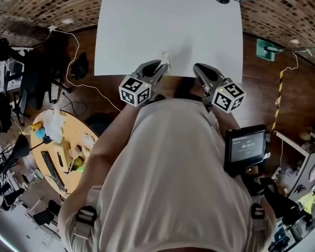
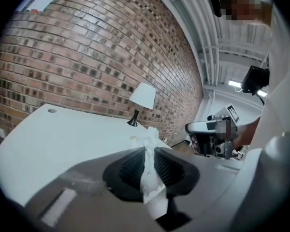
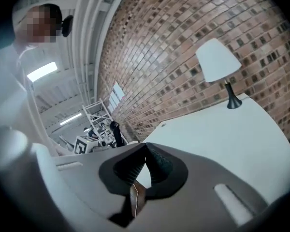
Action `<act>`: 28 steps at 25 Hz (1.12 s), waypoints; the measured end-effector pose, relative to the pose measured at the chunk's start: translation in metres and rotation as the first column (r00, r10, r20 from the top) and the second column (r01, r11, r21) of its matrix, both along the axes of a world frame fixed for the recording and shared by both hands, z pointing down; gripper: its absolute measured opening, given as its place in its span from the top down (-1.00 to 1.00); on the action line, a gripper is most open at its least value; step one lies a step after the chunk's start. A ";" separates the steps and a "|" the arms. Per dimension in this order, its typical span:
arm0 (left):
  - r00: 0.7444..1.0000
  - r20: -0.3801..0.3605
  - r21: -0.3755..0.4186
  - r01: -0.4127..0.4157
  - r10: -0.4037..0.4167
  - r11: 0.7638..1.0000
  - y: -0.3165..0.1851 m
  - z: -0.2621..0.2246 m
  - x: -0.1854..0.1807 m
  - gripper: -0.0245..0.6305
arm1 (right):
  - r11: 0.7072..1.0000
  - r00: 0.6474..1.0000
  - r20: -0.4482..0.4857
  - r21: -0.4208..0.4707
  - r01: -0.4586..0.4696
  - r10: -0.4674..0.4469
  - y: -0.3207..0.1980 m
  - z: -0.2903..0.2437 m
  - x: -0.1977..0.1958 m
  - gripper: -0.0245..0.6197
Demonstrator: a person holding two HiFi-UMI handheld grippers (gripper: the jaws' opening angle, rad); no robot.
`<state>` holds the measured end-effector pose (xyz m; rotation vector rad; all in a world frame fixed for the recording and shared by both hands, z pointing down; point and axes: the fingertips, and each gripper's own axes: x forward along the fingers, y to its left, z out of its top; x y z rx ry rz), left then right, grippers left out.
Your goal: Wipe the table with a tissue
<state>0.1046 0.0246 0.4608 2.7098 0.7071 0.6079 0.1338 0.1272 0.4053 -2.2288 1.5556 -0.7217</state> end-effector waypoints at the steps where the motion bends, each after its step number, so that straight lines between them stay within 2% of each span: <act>1: 1.000 -0.014 -0.004 0.016 -0.016 1.000 -0.007 -0.005 -0.007 0.73 | 1.000 0.999 -0.026 -0.009 0.024 -0.024 -0.008 -0.001 -0.011 0.90; 6: 0.996 -0.063 -0.020 0.065 -0.066 0.998 -0.018 -0.022 -0.031 0.73 | 0.996 0.997 -0.049 -0.067 0.060 -0.063 -0.018 0.009 -0.035 0.90; 14: 0.989 -0.048 -0.002 0.136 -0.136 0.991 -0.024 -0.019 -0.020 0.73 | 0.993 0.990 -0.087 -0.067 0.101 -0.107 -0.012 0.001 -0.011 0.90; 22: 0.989 -0.043 -0.004 0.140 -0.140 0.990 -0.028 -0.019 -0.051 0.73 | 0.985 0.983 -0.093 -0.073 0.153 -0.160 -0.031 -0.009 -0.046 0.90; 28: 0.983 -0.083 0.001 0.161 -0.161 0.987 -0.046 -0.021 -0.089 0.73 | 0.982 0.975 -0.123 -0.058 0.179 -0.185 -0.052 -0.012 -0.082 0.90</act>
